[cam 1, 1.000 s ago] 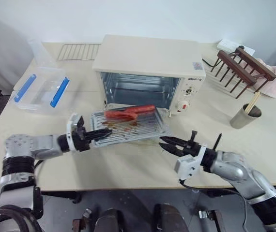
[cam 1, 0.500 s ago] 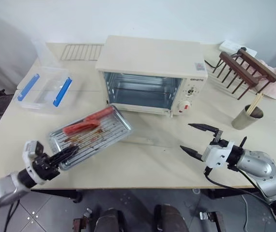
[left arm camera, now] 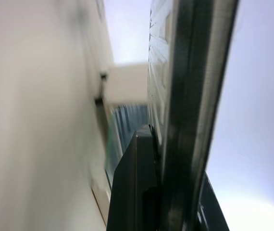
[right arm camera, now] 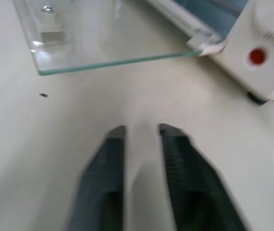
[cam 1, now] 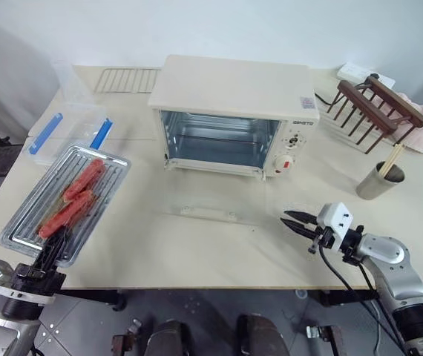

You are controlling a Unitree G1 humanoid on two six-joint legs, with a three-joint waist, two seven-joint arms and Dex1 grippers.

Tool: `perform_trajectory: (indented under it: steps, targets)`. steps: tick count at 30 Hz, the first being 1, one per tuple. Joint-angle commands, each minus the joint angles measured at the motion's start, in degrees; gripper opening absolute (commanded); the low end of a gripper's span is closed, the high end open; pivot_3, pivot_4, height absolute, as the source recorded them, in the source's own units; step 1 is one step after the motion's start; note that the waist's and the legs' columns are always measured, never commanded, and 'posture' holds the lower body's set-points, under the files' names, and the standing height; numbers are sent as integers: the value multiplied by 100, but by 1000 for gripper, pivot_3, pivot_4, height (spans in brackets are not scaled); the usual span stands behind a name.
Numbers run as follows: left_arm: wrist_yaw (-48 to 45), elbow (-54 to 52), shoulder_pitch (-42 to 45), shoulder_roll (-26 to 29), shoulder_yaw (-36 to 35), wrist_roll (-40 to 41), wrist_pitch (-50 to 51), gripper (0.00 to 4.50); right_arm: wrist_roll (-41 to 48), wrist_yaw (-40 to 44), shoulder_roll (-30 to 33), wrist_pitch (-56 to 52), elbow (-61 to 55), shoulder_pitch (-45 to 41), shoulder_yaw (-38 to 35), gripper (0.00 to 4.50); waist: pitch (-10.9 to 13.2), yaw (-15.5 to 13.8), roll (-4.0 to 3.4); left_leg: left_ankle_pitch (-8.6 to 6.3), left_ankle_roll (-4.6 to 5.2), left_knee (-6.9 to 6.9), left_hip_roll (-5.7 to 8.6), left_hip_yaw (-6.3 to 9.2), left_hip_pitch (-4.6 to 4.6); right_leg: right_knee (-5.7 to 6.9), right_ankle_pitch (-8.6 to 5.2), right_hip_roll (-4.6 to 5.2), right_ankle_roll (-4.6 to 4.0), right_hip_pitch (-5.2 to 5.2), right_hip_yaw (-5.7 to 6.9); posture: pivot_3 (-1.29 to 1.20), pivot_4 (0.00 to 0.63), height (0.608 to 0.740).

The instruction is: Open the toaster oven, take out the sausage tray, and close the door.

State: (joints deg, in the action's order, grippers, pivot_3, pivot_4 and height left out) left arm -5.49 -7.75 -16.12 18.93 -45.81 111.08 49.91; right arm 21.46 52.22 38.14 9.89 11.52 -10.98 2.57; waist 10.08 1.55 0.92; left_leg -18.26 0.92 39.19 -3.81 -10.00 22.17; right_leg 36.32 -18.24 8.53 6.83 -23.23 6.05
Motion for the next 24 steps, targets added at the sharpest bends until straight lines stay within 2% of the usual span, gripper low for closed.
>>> perform_trajectory:
  steps: [1,7,11,19,24]
  targets:
    - [409,96,559,58,-131,192,-284,0,74,298,-191,-567,-78,-301,143,58,0,3,0,3,3,0,0,0,0,0,0,-1,0,0,1,0,150,740]
    - [1011,338,1399,-221,-453,192,-366,0,38,665,-445,-1140,228,-597,236,58,-4,1,6,3,8,0,6,1,2,13,2,1,3,4,4,0,150,740]
    - [1196,293,1520,-441,-516,192,-356,0,-89,720,-719,-677,417,-795,108,58,-12,20,20,3,8,0,7,1,0,12,3,-8,5,11,10,0,150,740]
    - [1353,199,1579,-651,-582,192,-48,0,543,1201,-935,-481,-139,-677,-347,58,-12,-2,20,3,7,0,10,1,1,8,4,-7,6,13,8,0,150,740]
    - [1313,302,1543,-584,-551,192,490,0,1275,1080,-875,-1264,-1249,-489,-675,58,-12,-6,20,1,5,-1,8,5,1,7,4,-7,6,14,9,0,150,740]
